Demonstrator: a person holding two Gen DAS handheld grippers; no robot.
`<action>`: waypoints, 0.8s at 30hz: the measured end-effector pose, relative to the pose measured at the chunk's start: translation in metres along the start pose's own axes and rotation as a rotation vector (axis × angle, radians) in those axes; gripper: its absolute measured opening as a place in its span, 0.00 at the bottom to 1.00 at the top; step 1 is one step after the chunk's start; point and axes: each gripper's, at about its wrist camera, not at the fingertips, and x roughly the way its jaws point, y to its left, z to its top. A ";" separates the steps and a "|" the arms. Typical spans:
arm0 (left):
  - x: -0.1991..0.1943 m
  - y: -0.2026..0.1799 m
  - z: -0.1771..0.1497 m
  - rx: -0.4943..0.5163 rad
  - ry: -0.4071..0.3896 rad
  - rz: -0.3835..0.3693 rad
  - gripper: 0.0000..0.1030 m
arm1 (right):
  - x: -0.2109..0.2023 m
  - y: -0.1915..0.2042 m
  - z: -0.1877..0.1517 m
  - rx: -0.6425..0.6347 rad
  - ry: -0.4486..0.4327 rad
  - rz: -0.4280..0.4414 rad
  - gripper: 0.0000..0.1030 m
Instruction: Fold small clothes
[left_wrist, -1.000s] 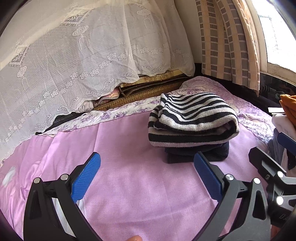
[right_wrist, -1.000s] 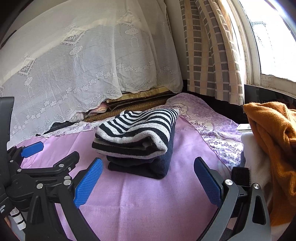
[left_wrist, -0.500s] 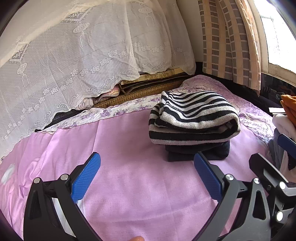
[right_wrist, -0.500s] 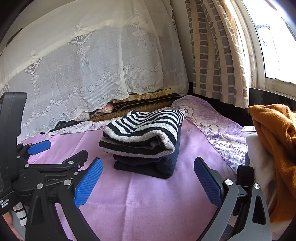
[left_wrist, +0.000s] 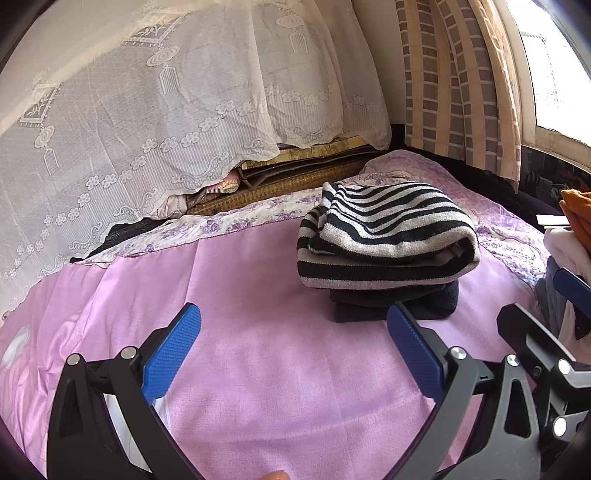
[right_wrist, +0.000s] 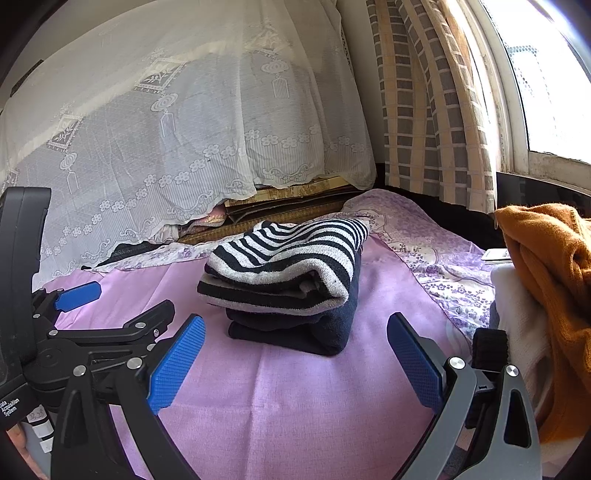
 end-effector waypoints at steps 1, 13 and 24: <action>0.000 0.000 0.000 0.000 0.000 0.000 0.95 | 0.000 0.000 0.000 0.001 0.000 0.000 0.96; 0.003 -0.001 -0.001 -0.005 0.010 -0.011 0.95 | -0.001 0.000 0.000 0.002 -0.001 -0.001 0.96; 0.002 -0.005 -0.004 0.011 0.000 -0.010 0.95 | -0.002 -0.003 -0.003 0.019 -0.006 0.005 0.96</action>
